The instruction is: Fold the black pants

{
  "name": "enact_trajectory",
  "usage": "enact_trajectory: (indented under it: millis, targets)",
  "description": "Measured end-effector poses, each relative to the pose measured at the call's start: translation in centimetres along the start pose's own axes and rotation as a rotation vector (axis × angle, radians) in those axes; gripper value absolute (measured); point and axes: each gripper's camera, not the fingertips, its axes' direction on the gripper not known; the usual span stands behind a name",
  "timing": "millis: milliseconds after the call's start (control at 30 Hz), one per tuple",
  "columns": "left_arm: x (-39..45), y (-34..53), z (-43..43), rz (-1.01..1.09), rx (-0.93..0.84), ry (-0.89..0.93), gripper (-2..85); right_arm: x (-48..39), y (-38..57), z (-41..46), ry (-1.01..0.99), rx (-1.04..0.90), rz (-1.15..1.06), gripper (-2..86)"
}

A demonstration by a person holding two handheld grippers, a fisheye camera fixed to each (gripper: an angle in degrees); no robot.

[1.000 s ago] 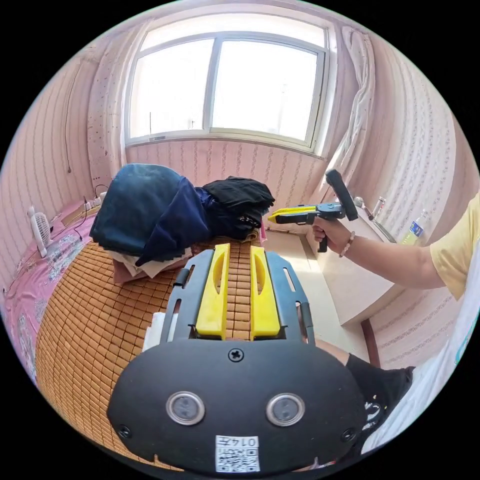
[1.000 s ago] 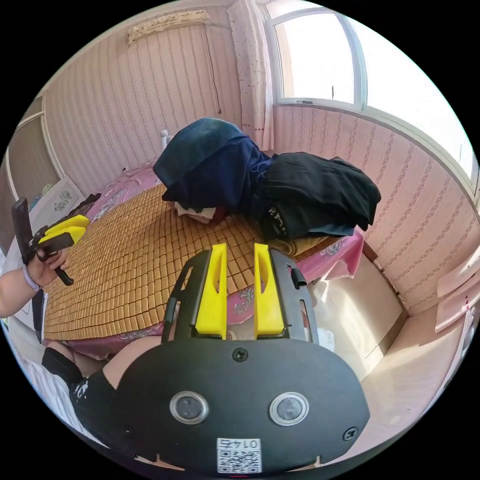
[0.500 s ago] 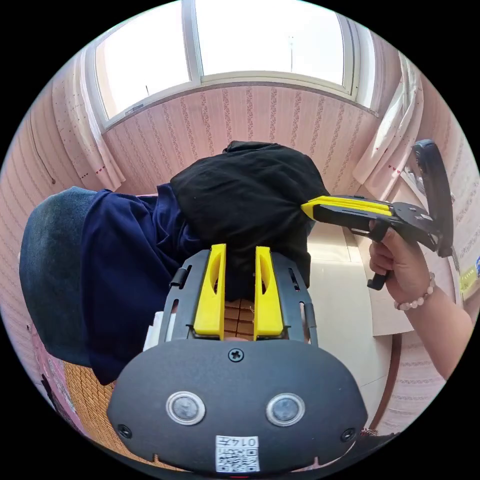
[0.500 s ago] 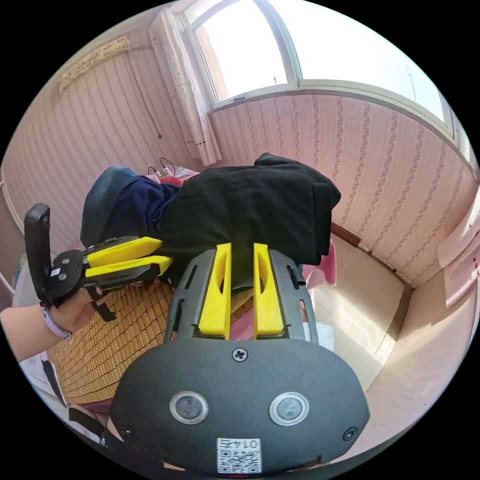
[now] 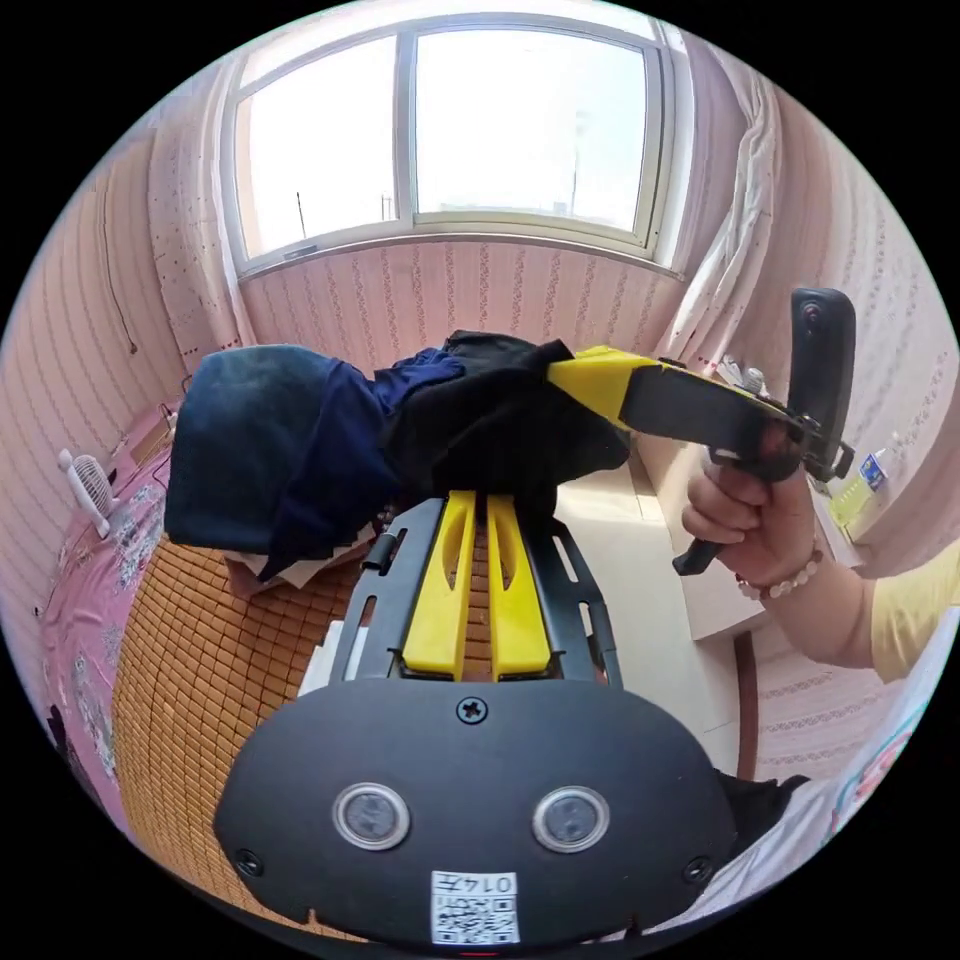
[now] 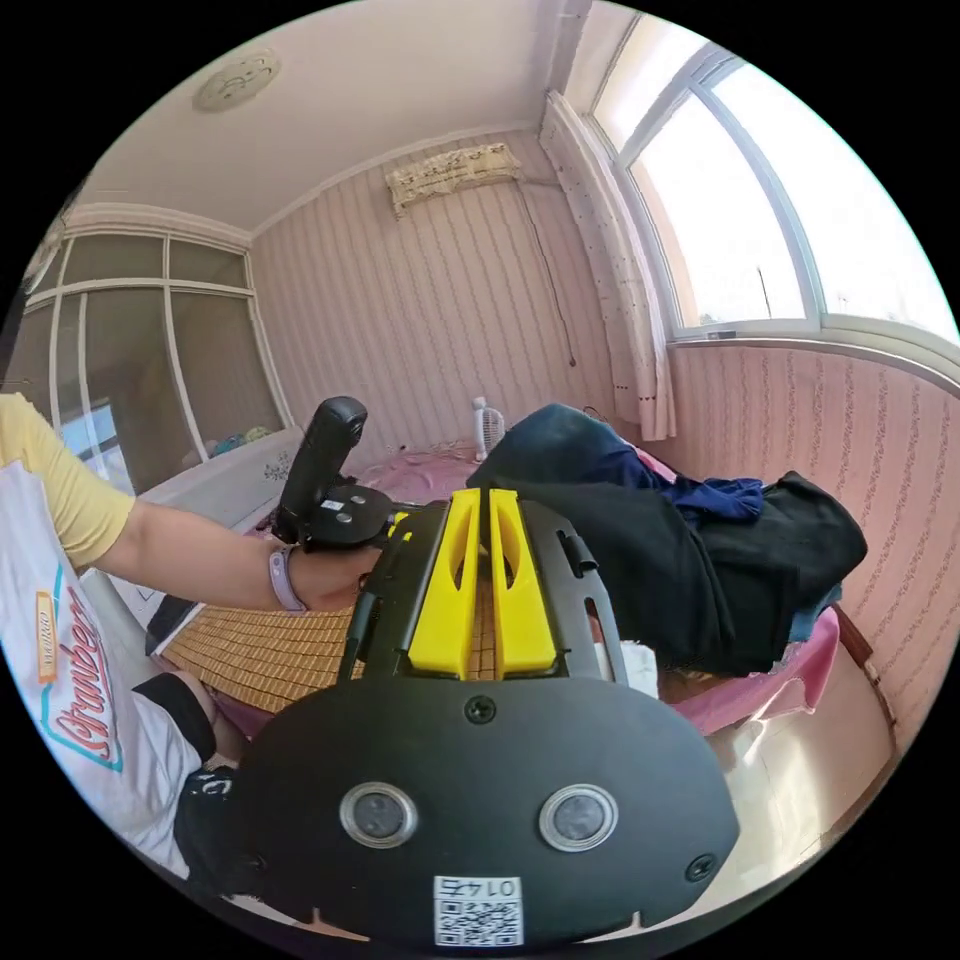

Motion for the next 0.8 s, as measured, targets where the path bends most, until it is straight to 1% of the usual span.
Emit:
enact_trajectory:
  millis: [33,67,100,133,200,233,300,367,433,500,567,600,633,700,767,800]
  targets:
    - [-0.3,1.0,-1.6,-0.026,0.012,-0.011,-0.4,-1.6,-0.6,0.4,-0.083,0.005,0.004,0.7]
    - [-1.0,2.9,-5.0,-0.072,0.036,-0.050,-0.5,-3.6,-1.3,1.2,-0.156,0.001,-0.018,0.7]
    - [-1.5,5.0,-8.7,-0.113,0.059,-0.107,-0.5,-4.7,-1.6,1.6,-0.187,-0.001,-0.036,0.7]
    - [-1.8,6.0,-10.5,-0.130,0.066,-0.141,-0.5,-7.0,-2.3,2.7,-0.248,-0.005,-0.080,0.7]
    - [-2.2,10.4,-18.4,-0.189,0.118,-0.294,-0.5,-10.6,-3.6,4.7,-0.342,-0.009,-0.123,0.6]
    - [-2.3,11.5,-20.5,-0.202,0.135,-0.332,-0.5,-13.0,-4.5,6.0,-0.415,-0.010,-0.138,0.6]
    - [-2.4,15.4,-28.5,-0.273,0.213,-0.503,-0.5,-16.8,-5.7,7.8,-0.511,0.002,-0.162,0.6]
    - [-2.6,17.7,-33.4,-0.326,0.278,-0.570,-0.5,-21.5,-7.1,10.1,-0.565,-0.006,-0.202,0.5]
    - [-2.9,19.5,-36.8,-0.336,0.335,-0.557,-0.5,-24.0,-7.6,12.1,-0.599,-0.015,-0.200,0.5]
    - [-3.5,21.6,-39.0,-0.352,0.380,-0.543,-0.5,-25.1,-7.8,14.4,-0.654,-0.047,-0.142,0.6]
    - [-4.6,23.2,-39.0,-0.390,0.369,-0.504,-0.5,-25.8,-7.3,17.4,-0.699,-0.104,-0.091,0.6]
    - [-5.7,24.3,-38.2,-0.430,0.332,-0.462,-0.6,-25.9,-7.1,18.1,-0.689,-0.113,-0.092,0.6]
    - [-6.2,25.0,-37.7,-0.460,0.313,-0.432,-0.6,-26.3,-6.3,19.3,-0.633,-0.136,-0.111,0.6]
    - [-7.8,28.6,-35.6,-0.565,0.282,-0.296,-0.8,-26.8,-4.6,21.4,-0.519,-0.202,-0.159,0.6]
    - [-8.2,31.7,-34.6,-0.623,0.257,-0.232,-0.9,-26.1,-1.0,24.4,-0.361,-0.353,-0.200,0.7]
    - [-8.5,33.8,-34.2,-0.660,0.222,-0.217,-0.9,-25.7,0.1,25.1,-0.333,-0.397,-0.203,0.7]
